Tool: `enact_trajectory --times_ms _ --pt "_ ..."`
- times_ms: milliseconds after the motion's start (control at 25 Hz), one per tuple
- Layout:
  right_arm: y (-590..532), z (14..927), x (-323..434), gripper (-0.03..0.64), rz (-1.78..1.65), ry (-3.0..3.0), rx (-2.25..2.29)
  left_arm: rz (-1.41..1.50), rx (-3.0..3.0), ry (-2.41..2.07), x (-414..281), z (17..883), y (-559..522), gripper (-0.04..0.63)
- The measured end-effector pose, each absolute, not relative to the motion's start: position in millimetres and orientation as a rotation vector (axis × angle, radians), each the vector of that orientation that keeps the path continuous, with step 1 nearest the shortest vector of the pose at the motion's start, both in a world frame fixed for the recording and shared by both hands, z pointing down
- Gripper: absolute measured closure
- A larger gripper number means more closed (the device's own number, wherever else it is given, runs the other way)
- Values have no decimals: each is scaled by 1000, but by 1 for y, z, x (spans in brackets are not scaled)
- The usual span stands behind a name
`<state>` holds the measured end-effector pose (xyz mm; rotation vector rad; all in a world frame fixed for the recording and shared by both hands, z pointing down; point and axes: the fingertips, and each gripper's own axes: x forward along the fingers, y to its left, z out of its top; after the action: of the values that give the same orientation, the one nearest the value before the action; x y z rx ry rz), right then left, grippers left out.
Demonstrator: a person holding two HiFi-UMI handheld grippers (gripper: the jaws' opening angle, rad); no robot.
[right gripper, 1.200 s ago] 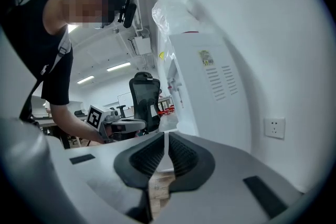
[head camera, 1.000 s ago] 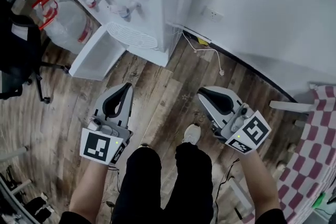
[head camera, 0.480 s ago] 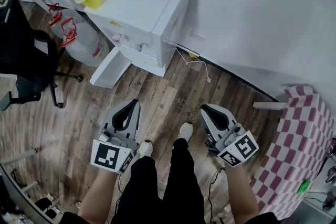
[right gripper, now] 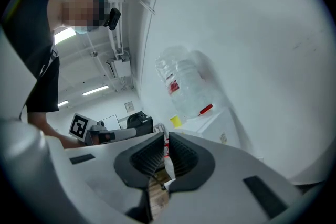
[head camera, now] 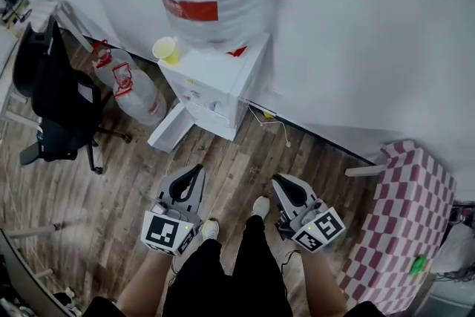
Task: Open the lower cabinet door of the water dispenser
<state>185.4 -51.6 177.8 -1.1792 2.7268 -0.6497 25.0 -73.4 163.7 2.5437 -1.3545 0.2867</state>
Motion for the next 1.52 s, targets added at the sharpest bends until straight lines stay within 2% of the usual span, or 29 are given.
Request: enact_trajectory --times_ms 600,1080,1520 --pt "14 88 149 575 -489 2662 -1376 158 2660 -1281 -28 79 -14 581" --pt "69 62 96 575 -452 2688 -1374 119 2595 -1265 -80 91 39 581" --pt "98 60 110 575 -489 2689 -1300 113 2562 -1372 -76 78 68 581"
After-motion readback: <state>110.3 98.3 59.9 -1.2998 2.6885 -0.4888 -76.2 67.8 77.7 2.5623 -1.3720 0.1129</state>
